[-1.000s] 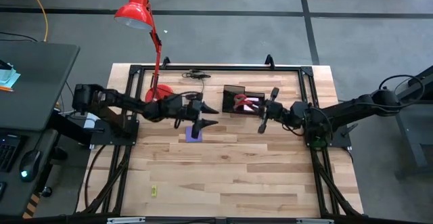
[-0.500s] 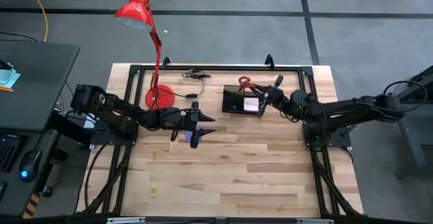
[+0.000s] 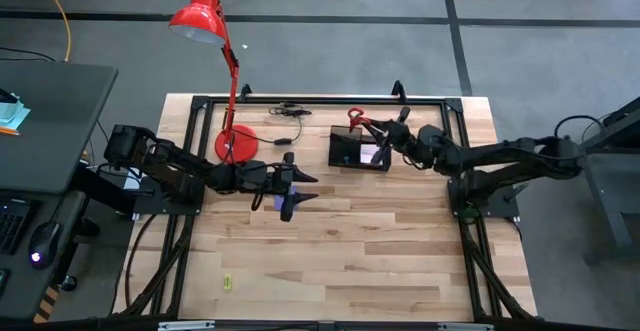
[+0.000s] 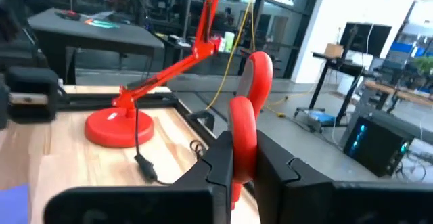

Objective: Pick and place office supplies into organizer
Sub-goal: Put the red scissor into the black desk organizer, then put the blue sticky note into the black desk organizer

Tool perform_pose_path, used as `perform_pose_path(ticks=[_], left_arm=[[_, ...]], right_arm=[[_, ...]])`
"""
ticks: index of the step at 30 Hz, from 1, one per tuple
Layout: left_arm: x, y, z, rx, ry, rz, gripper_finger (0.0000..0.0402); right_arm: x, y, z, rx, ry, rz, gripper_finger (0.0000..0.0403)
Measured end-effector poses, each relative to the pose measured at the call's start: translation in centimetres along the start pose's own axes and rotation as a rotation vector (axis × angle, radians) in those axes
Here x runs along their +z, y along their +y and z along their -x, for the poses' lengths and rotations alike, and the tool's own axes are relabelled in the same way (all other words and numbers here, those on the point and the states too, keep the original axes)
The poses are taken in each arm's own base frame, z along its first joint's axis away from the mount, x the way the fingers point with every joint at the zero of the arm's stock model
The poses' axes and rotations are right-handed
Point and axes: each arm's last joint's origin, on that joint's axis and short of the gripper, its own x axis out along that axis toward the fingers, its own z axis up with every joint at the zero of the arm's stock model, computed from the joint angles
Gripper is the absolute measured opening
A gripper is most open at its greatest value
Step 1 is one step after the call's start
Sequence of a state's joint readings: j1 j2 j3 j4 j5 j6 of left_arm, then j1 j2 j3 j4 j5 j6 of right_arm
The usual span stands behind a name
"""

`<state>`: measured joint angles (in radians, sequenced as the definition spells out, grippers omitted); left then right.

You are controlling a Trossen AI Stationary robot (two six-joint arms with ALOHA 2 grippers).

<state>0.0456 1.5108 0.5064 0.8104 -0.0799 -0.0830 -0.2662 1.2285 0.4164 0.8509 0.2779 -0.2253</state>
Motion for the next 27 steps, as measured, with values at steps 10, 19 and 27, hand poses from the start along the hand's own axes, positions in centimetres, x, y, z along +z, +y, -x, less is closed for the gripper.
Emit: perform_pose_path(ticks=[10,19,27], left_arm=[[-0.2,0.0,0.0,0.002,0.023,-0.002,0.0193],[-0.3,0.0,0.0,0.003,0.030,0.009,0.0193],[-0.4,0.0,0.0,0.003,0.037,0.027,0.0193]], right_arm=[[-3.1,0.7,-3.1,0.013,0.118,0.016,0.0013],[-4.3,1.1,-5.2,0.015,0.154,-0.002,0.0061],[-3.9,1.1,-5.2,0.017,0.120,-0.011,0.0066]])
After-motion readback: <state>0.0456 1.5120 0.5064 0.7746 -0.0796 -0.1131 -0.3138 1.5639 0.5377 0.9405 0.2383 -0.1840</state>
